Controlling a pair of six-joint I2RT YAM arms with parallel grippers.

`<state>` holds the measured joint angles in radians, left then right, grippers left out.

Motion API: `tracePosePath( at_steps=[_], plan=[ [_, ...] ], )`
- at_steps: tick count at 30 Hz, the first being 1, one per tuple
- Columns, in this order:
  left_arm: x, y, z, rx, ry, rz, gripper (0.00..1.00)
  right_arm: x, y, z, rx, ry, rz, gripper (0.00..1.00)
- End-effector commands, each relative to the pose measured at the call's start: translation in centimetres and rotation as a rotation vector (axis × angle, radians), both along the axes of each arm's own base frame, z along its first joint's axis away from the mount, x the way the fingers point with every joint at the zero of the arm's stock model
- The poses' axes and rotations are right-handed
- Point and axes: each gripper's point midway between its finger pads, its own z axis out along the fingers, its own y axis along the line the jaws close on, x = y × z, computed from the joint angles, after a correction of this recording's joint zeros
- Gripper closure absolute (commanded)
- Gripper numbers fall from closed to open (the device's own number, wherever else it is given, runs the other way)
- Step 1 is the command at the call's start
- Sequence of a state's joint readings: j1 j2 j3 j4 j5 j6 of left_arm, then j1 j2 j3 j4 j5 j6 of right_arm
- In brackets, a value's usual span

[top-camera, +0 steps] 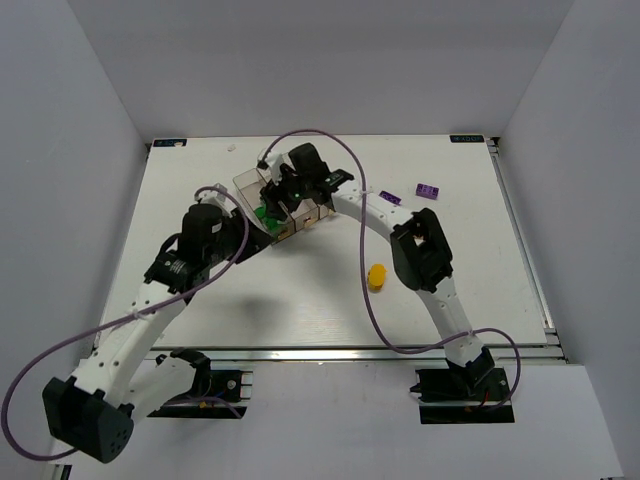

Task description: Sort the legos into containers by color

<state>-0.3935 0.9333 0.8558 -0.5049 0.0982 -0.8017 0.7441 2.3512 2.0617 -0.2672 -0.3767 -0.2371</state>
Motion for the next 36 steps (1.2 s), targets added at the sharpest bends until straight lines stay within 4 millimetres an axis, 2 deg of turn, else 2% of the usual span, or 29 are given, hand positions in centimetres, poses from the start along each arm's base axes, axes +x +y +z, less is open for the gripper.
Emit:
tracePosePath(
  at_steps=[1, 2, 3, 4, 5, 6, 7, 8, 9, 10, 11, 12, 13, 14, 15, 16, 17, 18, 21, 24, 30, 34, 36],
  plan=[
    [0.4, -3.1, 0.0, -0.049, -0.008, -0.151, 0.56, 1.9, -3.0, 10.5, 0.161, -0.012, -0.097, 0.37],
    [0.4, -4.0, 0.1, -0.058, -0.01, -0.195, 0.62, 1.9, -4.0, 11.0, 0.167, 0.011, -0.121, 0.45],
    [0.7, -4.4, -0.2, -0.053, -0.001, -0.208, 0.65, 2.2, -6.3, 11.2, 0.162, 0.034, -0.162, 0.55],
    [1.1, -5.6, -1.1, -0.03, 0.028, -0.255, 0.66, 2.9, -8.6, 10.9, 0.154, 0.064, -0.215, 0.76],
    [1.0, -6.5, -1.8, -0.027, 0.054, -0.295, 0.67, 3.6, -10.9, 10.6, 0.143, 0.086, -0.265, 0.87],
    [1.1, -7.2, -2.7, -0.006, 0.073, -0.33, 0.68, 2.6, -12.3, 10.0, 0.124, 0.123, -0.277, 0.97],
    [1.7, -8.3, -4.3, 0.014, 0.124, -0.36, 0.67, 2.0, -14.2, 8.7, 0.074, 0.166, -0.295, 1.0],
    [1.2, -9.6, -5.0, 0.028, 0.146, -0.411, 0.63, 2.8, -17.4, 7.9, 0.047, 0.199, -0.35, 1.0],
    [1.2, -10.4, -5.9, 0.053, 0.161, -0.444, 0.61, 2.0, -18.6, 7.7, 0.029, 0.227, -0.344, 1.0],
    [1.9, -11.6, -6.8, 0.073, 0.184, -0.471, 0.56, 0.3, -20.5, 5.6, -0.037, 0.299, -0.346, 1.0],
    [1.1, -13.0, -7.7, 0.097, 0.208, -0.516, 0.5, 0.6, -23.4, 5.0, -0.047, 0.325, -0.394, 1.0],
    [1.1, -13.8, -8.2, 0.125, 0.21, -0.547, 0.4, -0.4, -24.4, 5.5, -0.04, 0.334, -0.386, 1.0],
    [1.1, -14.7, -8.6, 0.142, 0.216, -0.571, 0.36, -1.7, -26.9, 3.5, -0.066, 0.401, -0.412, 0.94],
    [0.9, -16.4, -9.5, 0.185, 0.234, -0.62, 0.33, -2.3, -28.3, 4.0, -0.059, 0.394, -0.408, 0.83],
    [0.8, -17.3, -9.9, 0.205, 0.237, -0.647, 0.3, -2.7, -29.8, 3.6, -0.06, 0.413, -0.429, 0.72],
    [0.6, -18.1, -10.6, 0.231, 0.25, -0.671, 0.27, -3.8, -30.8, 2.5, -0.074, 0.456, -0.438, 0.4],
    [0.8, -19.0, -11.6, 0.267, 0.278, -0.688, 0.26, -4.6, -31.4, 2.2, -0.077, 0.478, -0.439, 0.29],
    [0.1, -20.0, -12.3, 0.3, 0.277, -0.727, 0.24, -4.8, -32.8, 2.3, -0.058, 0.494, -0.462, 0.23],
    [-0.1, -21.9, -13.6, 0.366, 0.272, -0.758, 0.17, -6.6, -34.0, 1.5, -0.033, 0.577, -0.459, 0.19],
    [-0.5, -23.7, -14.2, 0.411, 0.257, -0.782, 0.16, -7.6, -34.5, 1.0, -0.022, 0.609, -0.462, 0.19],
    [-1.1, -26.5, -15.2, 0.439, 0.222, -0.819, 0.14, -7.6, -35.6, 1.3, -0.031, 0.567, -0.479, 0.18],
    [-0.7, -27.6, -16.8, 0.513, 0.22, -0.795, 0.14, -7.4, -36.0, 1.5, -0.025, 0.563, -0.486, 0.18],
    [0.3, -27.3, -17.3, 0.557, 0.218, -0.751, 0.15, -7.5, -36.1, 1.6, -0.017, 0.566, -0.487, 0.18]
  ],
)
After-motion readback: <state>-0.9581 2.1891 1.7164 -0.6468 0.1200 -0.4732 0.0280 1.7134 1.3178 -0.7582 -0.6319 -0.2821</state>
